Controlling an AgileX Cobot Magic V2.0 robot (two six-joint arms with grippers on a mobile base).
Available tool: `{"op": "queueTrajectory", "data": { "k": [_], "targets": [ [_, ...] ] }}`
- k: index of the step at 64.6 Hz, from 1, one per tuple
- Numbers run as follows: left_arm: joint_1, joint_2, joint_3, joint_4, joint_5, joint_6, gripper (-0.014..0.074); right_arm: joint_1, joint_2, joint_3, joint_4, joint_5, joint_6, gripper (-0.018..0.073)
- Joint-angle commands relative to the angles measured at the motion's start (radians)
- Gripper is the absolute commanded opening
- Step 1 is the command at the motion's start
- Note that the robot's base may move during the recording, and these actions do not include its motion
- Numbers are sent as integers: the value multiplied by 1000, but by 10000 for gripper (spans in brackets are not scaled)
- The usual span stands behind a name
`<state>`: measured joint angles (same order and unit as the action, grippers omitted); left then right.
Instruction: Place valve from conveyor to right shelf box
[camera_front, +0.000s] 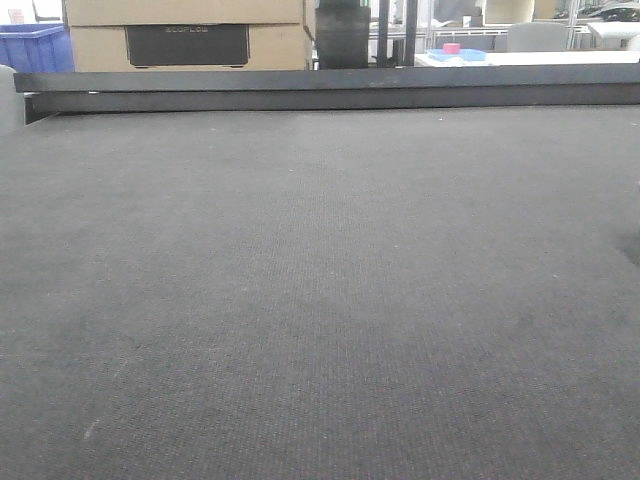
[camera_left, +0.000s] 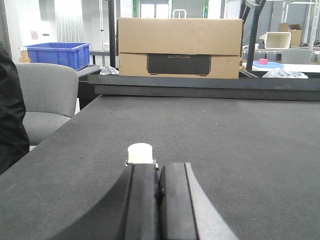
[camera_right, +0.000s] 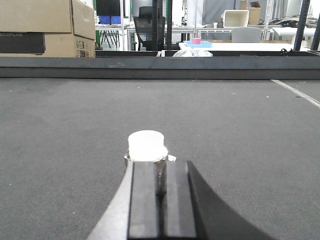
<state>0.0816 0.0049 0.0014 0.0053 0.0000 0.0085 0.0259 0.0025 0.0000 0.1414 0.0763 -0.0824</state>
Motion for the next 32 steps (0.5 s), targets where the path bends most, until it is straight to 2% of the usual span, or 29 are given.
{"op": "queueTrajectory", "data": {
  "k": [1,32],
  "targets": [
    [6,-5,-1,0,-20,-2,-111,-5,-3,0,0,-25,-3,-162],
    [6,-5,-1,0,-31,-2,-111,-5,-3,0,0,-25,-3,-162]
  ]
}}
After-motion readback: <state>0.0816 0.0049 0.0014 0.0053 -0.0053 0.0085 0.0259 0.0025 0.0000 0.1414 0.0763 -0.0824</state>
